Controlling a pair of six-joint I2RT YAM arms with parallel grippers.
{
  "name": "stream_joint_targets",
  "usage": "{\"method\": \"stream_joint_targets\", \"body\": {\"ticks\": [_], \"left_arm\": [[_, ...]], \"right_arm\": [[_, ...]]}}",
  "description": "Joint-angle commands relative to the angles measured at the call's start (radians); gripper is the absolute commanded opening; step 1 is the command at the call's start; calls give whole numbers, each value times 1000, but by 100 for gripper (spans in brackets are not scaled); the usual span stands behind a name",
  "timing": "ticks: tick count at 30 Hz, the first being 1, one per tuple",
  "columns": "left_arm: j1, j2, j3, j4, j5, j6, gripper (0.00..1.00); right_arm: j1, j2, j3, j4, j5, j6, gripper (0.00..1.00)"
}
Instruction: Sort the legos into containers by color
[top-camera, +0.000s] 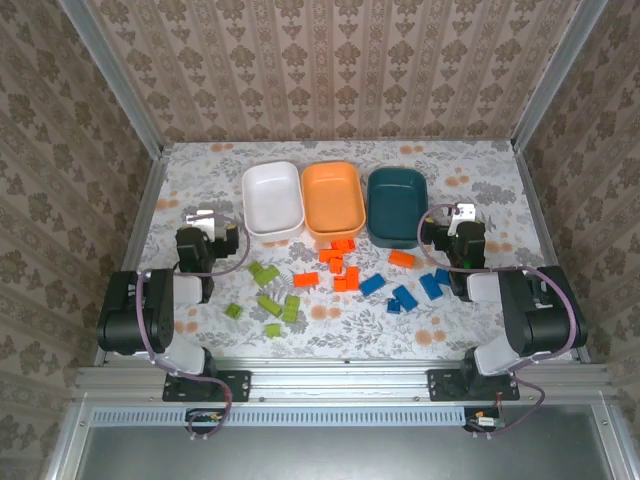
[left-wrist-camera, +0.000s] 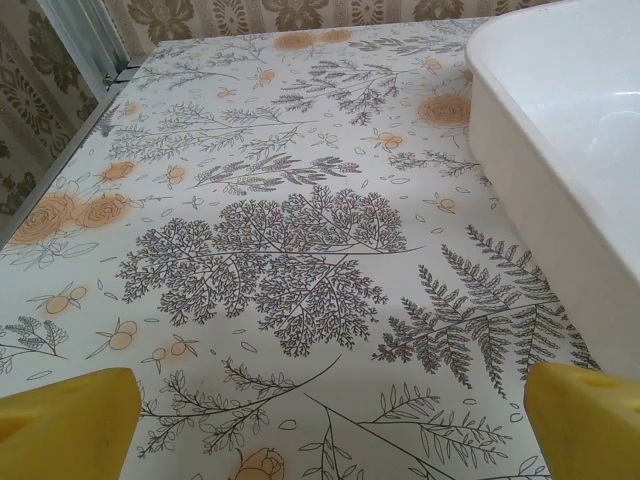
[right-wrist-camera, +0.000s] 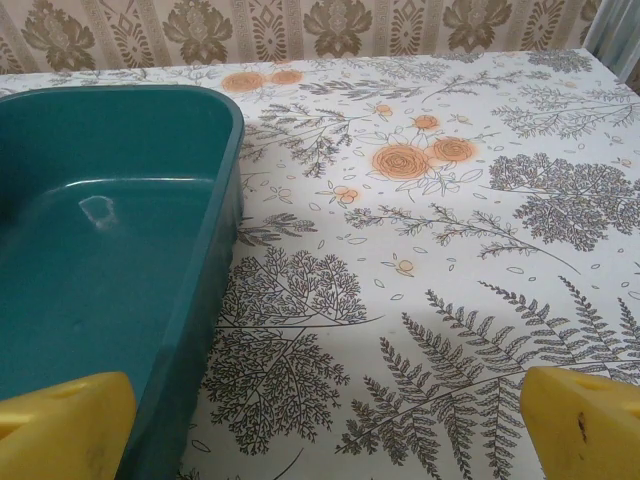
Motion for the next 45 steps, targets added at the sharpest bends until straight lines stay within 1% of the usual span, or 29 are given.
{"method": "stream_joint_targets", "body": {"ticks": [1, 12, 31, 34, 36, 37, 39, 41, 43, 45], "left_arm": [[5, 6, 22, 7, 15, 25, 100], [6, 5, 21, 5, 18, 25, 100], [8, 1, 20, 5, 20, 23, 100], [8, -30, 44, -63, 6, 15, 100], [7, -65, 78, -148, -13, 9, 100], [7, -79, 96, -196, -27, 5, 100], [7, -109, 109, -239, -50, -3, 100], [7, -151, 105, -262, -78, -13, 100], [8, -199, 105, -297, -114, -31, 100], [7, -247, 130, -383, -194, -111, 100]], "right_arm": [[5, 9, -2, 35, 21, -2, 100], [-1, 11, -2, 38, 6, 3, 100], [1, 6, -2, 33, 17, 3, 100], [0, -30, 15, -36, 71, 28, 100], [1, -36, 16, -32, 67, 24, 100], [2, -52, 29, -75, 84, 29, 100], [-2, -92, 77, -201, 140, 56, 100], [-14, -122, 120, -302, 144, 71, 100], [-17, -179, 139, -350, 157, 82, 100], [-26, -210, 180, -451, 183, 115, 100]]}}
